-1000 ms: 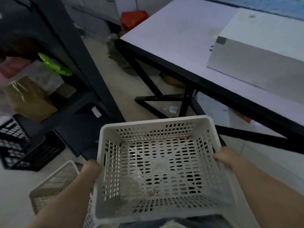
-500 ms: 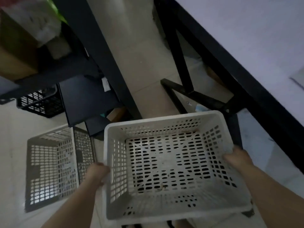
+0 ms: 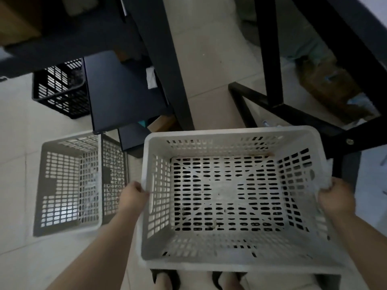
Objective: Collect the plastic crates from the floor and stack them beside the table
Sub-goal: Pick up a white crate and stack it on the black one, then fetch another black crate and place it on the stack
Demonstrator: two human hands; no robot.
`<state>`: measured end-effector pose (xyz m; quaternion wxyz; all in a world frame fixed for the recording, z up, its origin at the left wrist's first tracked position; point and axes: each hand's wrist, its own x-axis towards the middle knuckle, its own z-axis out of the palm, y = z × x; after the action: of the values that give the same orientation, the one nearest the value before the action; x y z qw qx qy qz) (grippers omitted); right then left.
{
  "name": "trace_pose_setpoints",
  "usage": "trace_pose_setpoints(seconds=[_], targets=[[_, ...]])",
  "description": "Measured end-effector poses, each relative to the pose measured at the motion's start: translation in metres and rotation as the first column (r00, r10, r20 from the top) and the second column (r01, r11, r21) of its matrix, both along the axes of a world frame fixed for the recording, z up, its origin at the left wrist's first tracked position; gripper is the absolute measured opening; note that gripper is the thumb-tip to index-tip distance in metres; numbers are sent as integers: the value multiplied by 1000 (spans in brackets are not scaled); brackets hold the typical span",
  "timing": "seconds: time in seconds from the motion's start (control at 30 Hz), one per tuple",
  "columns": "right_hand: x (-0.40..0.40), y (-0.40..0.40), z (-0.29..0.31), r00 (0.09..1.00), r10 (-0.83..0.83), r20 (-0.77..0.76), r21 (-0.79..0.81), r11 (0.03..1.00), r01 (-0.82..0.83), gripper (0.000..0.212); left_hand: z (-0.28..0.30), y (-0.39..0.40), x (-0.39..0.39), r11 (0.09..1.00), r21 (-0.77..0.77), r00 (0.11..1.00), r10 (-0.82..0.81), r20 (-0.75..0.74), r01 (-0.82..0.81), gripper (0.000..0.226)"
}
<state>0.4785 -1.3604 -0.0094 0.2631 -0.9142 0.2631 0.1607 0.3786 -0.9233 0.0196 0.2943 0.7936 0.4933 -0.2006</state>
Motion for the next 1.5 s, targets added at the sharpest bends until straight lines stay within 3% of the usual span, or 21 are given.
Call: trace_pose_setpoints(seconds=[0.1,0.17,0.23,0.3,0.37,0.47,0.6,0.8,0.93,1.1,1.27,1.5], targets=[[9,0,5,993,41,-114,-11,999,-43,28,1,-5,-2,998,-42,998,-43,-53,41,18],[14,7,13,975,56,-216,-67,995,-72,8,8,-12,0,994,-71,991,-86,-101,79,3],[13,23,24,960,41,-276,-130,988,-79,36,20,-20,-1,987,-123,981,-126,-147,108,32],[4,50,47,966,101,-239,-136,981,-136,39,41,-26,-7,979,-157,979,-153,-139,130,49],[-9,82,73,943,220,-249,-112,961,-253,32,67,-26,-17,976,-173,983,-151,-104,131,53],[-38,128,112,858,410,-311,-18,900,-436,45,109,-17,-45,973,-186,981,-157,-117,134,48],[-71,194,173,770,593,-235,125,804,-581,46,167,21,-85,984,-127,988,-136,-69,126,45],[-102,323,269,675,738,-4,82,673,-735,30,260,115,-149,995,17,994,-94,55,93,32],[-141,424,313,492,865,96,28,492,-870,18,302,191,-208,994,106,993,-25,119,12,29],[-213,554,350,190,975,117,-48,197,-979,17,339,273,-312,968,250,999,28,39,-37,32],[-277,663,371,-65,985,159,-190,-34,-981,12,357,339,-402,935,304,982,188,9,-181,34],[-351,797,371,-329,943,44,-318,-299,-900,19,365,417,-473,904,339,956,291,-39,-261,37]])
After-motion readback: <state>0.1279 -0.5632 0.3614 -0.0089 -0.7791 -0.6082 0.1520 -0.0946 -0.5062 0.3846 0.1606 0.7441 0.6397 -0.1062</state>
